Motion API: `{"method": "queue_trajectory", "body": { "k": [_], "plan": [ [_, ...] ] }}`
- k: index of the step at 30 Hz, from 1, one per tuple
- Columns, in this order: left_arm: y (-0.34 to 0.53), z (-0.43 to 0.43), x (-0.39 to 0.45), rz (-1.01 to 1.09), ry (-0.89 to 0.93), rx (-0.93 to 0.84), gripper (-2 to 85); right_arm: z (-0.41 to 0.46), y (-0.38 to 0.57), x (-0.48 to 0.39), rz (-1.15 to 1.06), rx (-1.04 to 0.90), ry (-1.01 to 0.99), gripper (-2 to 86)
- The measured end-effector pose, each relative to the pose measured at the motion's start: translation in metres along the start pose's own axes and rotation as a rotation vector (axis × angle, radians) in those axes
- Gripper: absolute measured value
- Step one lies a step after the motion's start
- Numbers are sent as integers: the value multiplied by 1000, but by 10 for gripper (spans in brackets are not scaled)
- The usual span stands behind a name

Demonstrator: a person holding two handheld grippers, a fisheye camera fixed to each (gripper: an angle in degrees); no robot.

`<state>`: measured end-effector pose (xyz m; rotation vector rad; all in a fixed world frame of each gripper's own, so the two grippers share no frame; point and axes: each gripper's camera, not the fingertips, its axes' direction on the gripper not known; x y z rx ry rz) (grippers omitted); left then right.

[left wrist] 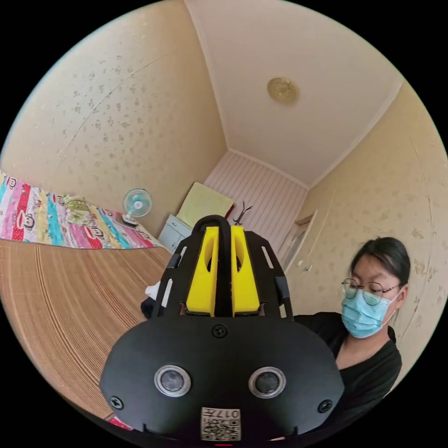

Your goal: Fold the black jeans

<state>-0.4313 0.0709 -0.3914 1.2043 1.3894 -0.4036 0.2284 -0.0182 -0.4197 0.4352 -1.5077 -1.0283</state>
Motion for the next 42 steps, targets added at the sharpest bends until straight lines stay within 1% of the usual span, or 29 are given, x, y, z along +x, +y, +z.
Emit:
{"method": "queue_trajectory", "body": {
  "k": [1, 3, 5, 6, 8, 11, 13, 16, 18, 22, 24, 26, 29, 31, 32, 33, 34, 35, 36, 37, 39, 40, 41, 42],
  "plan": [
    [-5, 8, -11, -22, -33, -18, 49, 10, -1, 13, 30, -5, 20, 22],
    [-7, 36, -59, -132, -147, -49, 49, 57, 4, 59, 133, -72, 80, 22],
    [5, 52, -97, -228, -188, -73, 49, 95, 19, 90, 238, -144, 76, 22],
    [16, 61, -119, -272, -238, -108, 49, 119, 36, 104, 260, -177, 140, 22],
    [37, 73, -143, -273, -306, -170, 50, 149, 66, 124, 292, -215, 240, 22],
    [86, 90, -170, -259, -369, -247, 51, 188, 126, 152, 386, -267, 269, 21],
    [121, 99, -178, -231, -381, -295, 51, 211, 165, 152, 376, -316, 306, 22],
    [189, 111, -185, -217, -387, -372, 51, 250, 233, 137, 328, -428, 428, 22],
    [246, 118, -187, -222, -433, -428, 51, 282, 286, 123, 291, -525, 532, 23],
    [312, 118, -193, -298, -506, -416, 54, 315, 347, 117, 292, -582, 613, 26],
    [339, 113, -196, -362, -507, -349, 62, 328, 368, 126, 332, -598, 625, 27],
    [349, 112, -192, -350, -523, -320, 65, 334, 374, 136, 370, -633, 625, 27],
    [357, 116, -172, -258, -643, -334, 72, 344, 367, 144, 383, -713, 634, 29],
    [358, 112, -159, -230, -695, -321, 78, 348, 353, 143, 363, -735, 721, 32],
    [354, 100, -153, -234, -687, -270, 80, 348, 339, 138, 321, -721, 784, 37],
    [347, 80, -147, -250, -666, -176, 85, 346, 326, 133, 282, -685, 818, 46],
    [342, 69, -144, -257, -653, -120, 87, 344, 320, 132, 269, -662, 824, 53],
    [332, 52, -139, -253, -615, -25, 94, 341, 309, 134, 255, -613, 809, 67],
    [318, 46, -138, -218, -562, 11, 101, 340, 302, 142, 260, -581, 765, 74],
    [309, 47, -139, -197, -534, 0, 104, 341, 300, 149, 273, -578, 734, 78],
    [278, 71, -152, -121, -434, -146, 133, 351, 305, 192, 400, -639, 625, 77],
    [273, 80, -157, -116, -416, -199, 136, 354, 308, 202, 421, -642, 609, 77],
    [268, 99, -169, -119, -412, -299, 144, 357, 315, 217, 436, -609, 581, 75],
    [270, 115, -181, -153, -471, -379, 141, 359, 323, 227, 450, -561, 561, 72]
  ]
}}
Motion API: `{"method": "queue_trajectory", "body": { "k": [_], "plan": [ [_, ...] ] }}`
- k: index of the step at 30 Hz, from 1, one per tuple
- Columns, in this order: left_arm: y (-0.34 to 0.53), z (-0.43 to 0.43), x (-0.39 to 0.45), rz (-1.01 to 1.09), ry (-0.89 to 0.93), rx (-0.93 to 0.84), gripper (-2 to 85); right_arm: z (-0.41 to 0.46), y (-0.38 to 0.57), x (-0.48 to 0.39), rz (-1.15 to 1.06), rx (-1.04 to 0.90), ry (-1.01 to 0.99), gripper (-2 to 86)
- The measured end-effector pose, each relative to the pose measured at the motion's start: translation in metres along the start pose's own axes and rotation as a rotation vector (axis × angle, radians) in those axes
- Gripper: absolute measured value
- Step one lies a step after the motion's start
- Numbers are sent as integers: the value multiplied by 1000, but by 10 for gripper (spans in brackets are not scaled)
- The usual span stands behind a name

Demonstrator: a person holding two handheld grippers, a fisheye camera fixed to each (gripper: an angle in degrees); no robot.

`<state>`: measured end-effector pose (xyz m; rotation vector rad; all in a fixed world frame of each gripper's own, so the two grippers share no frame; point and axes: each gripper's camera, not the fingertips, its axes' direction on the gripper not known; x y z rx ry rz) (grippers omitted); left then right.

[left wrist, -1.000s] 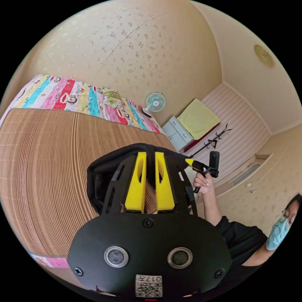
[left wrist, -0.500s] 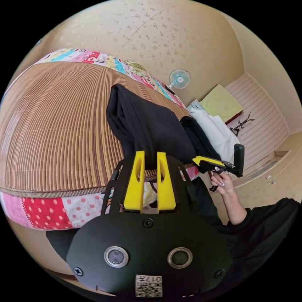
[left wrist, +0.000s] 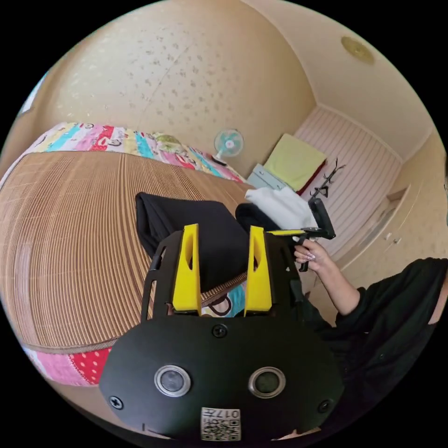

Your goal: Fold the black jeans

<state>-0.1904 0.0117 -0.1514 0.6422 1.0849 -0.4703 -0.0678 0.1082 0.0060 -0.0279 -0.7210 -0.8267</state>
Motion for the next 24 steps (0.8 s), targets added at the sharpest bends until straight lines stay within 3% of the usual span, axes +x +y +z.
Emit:
{"method": "queue_trajectory", "body": {
  "k": [3, 5, 10, 13, 15, 19, 24],
  "plan": [
    [12, 52, -12, -28, -188, -206, 127, 34, 8, 14, 11, 51, 30, 63],
    [33, 59, -11, 6, -233, -179, 126, 67, 18, 22, -1, -16, 96, 54],
    [71, 35, -6, 12, -282, -87, 117, 75, 44, 35, -38, 33, 143, 45],
    [87, 4, -20, -42, -124, -17, 131, 61, 33, 48, -38, 5, 129, 51],
    [105, -25, -39, -81, 150, 87, 167, 48, 25, 51, -55, 79, 225, 68],
    [130, -59, -51, -78, 309, 178, 165, 50, 16, 73, -22, 164, 310, 116],
    [163, -80, -57, -82, 399, 127, 165, 86, 7, 155, 160, 130, -125, 131]
  ]
}}
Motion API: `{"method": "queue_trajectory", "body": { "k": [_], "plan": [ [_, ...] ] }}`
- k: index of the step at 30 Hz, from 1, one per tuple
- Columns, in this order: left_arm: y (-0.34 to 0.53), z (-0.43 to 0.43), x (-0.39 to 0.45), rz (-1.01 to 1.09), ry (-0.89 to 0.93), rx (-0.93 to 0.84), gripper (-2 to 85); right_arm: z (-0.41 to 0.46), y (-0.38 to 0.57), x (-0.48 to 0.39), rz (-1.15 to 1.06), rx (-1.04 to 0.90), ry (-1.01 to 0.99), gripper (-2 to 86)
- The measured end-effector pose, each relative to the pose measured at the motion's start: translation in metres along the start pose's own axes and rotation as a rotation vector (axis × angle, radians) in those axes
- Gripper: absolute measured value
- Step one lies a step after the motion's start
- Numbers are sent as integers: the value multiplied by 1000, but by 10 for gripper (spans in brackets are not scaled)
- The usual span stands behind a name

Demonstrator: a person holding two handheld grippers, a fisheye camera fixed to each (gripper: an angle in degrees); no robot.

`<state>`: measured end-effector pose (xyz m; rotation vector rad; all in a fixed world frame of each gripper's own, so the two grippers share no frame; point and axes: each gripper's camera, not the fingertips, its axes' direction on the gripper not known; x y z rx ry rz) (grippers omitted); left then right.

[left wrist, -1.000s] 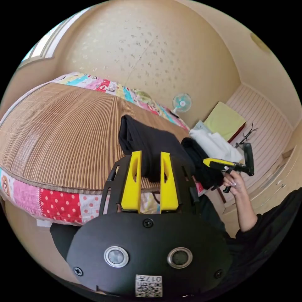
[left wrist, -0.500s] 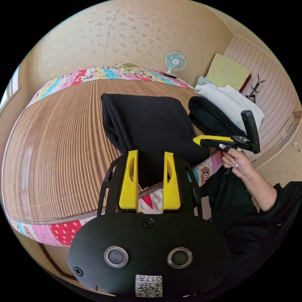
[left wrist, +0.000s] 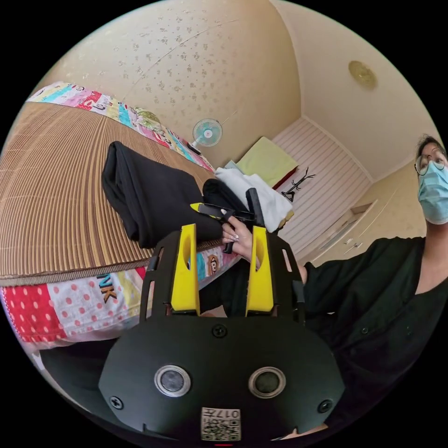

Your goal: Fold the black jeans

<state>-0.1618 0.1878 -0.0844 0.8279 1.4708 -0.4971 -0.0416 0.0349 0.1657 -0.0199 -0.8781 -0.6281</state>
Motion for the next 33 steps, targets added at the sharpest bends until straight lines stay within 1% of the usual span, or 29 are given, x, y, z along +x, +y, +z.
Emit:
{"method": "queue_trajectory", "body": {
  "k": [2, 4, 7, 10, 12, 16, 20, 21, 22, 24, 25, 27, 30, 31, 33],
  "plan": [
    [14, -6, -3, -20, 23, -23, 164, 3, -2, 14, -4, 28, -46, 129],
    [29, -13, -7, -40, 19, -52, 165, 10, -9, 19, -43, 51, -48, 126],
    [52, -29, -18, -82, 4, -88, 164, 31, -37, 13, -74, -18, -93, 122],
    [71, -54, -26, -113, 0, -76, 162, 70, -63, -31, -153, -89, -67, 120],
    [84, -78, -31, -116, -10, -41, 146, 118, -82, -82, -271, -172, -59, 118],
    [102, -114, -33, -155, -15, 21, 136, 204, -121, -159, -354, -296, -139, 116],
    [125, -155, -17, -159, -107, 86, 134, 311, -139, -277, -491, -407, -108, 114],
    [133, -164, -14, -164, -127, 107, 129, 342, -142, -306, -494, -436, -101, 113],
    [137, -168, -13, -174, -133, 116, 126, 356, -144, -318, -488, -446, -107, 112],
    [150, -178, -15, -228, -117, 118, 124, 393, -155, -361, -459, -496, -171, 106],
    [153, -180, -15, -234, -117, 118, 124, 398, -157, -370, -462, -500, -200, 104],
    [161, -187, -9, -237, -157, 118, 125, 398, -158, -390, -500, -489, -392, 80],
    [167, -185, -10, -235, -187, 91, 125, 371, -145, -380, -544, -455, -498, 36],
    [168, -184, -13, -237, -183, 86, 125, 362, -139, -374, -562, -447, -517, 32],
    [167, -172, -25, -234, -138, 60, 125, 317, -113, -338, -626, -428, -551, 18]
  ]
}}
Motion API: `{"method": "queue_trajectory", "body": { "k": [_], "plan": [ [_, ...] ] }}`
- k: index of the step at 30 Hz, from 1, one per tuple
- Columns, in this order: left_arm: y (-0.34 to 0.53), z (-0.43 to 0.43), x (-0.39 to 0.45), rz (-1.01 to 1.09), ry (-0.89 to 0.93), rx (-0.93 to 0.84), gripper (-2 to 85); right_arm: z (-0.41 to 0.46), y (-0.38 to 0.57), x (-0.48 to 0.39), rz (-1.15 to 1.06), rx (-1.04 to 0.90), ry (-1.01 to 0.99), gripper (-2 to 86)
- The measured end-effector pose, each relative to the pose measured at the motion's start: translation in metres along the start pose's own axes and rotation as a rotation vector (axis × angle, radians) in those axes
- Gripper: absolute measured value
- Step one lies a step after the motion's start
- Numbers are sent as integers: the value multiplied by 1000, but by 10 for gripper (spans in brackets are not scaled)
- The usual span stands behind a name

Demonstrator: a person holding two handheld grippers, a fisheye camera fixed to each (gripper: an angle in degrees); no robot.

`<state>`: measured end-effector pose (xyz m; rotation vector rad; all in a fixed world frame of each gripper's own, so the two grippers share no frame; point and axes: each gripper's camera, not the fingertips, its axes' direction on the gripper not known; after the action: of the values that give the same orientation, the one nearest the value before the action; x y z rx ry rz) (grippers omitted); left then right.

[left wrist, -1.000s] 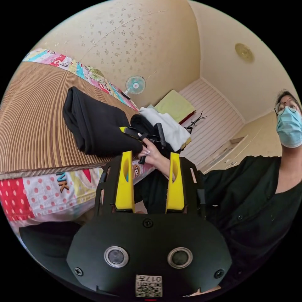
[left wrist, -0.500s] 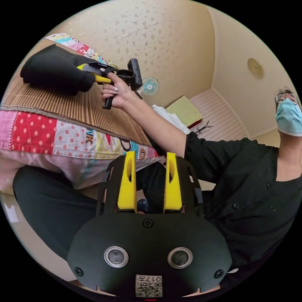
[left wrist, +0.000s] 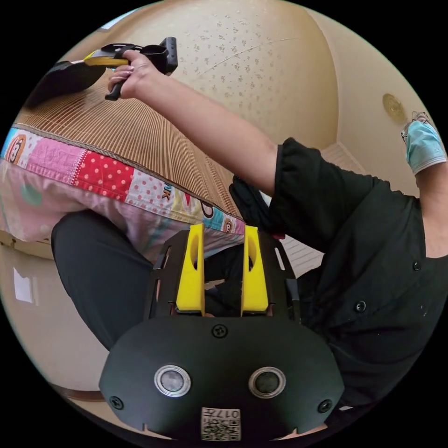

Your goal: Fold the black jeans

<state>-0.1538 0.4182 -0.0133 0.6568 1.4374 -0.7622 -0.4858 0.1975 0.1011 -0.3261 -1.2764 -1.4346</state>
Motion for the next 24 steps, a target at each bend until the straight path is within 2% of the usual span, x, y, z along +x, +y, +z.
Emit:
{"method": "queue_trajectory", "body": {
  "k": [7, 10, 13, 15, 19, 21, 24],
  "plan": [
    [-26, 62, 7, 105, 38, -107, 125, -157, 210, -49, -42, 135, 118, 7],
    [-35, 102, 27, 189, 36, -176, 124, -238, 295, -97, -8, 237, 286, 6],
    [-38, 149, 48, 270, 64, -259, 124, -334, 359, -167, 77, 487, 487, 6],
    [-38, 188, 64, 306, 87, -323, 123, -396, 403, -233, 92, 765, 786, 8],
    [-36, 233, 86, 324, 170, -383, 117, -449, 426, -298, 208, 798, 1231, 13],
    [-32, 252, 100, 334, 201, -393, 104, -468, 444, -321, 424, 837, 1516, 22],
    [-28, 269, 115, 345, 192, -400, 101, -473, 476, -342, 506, 919, 1699, 40]
  ]
}}
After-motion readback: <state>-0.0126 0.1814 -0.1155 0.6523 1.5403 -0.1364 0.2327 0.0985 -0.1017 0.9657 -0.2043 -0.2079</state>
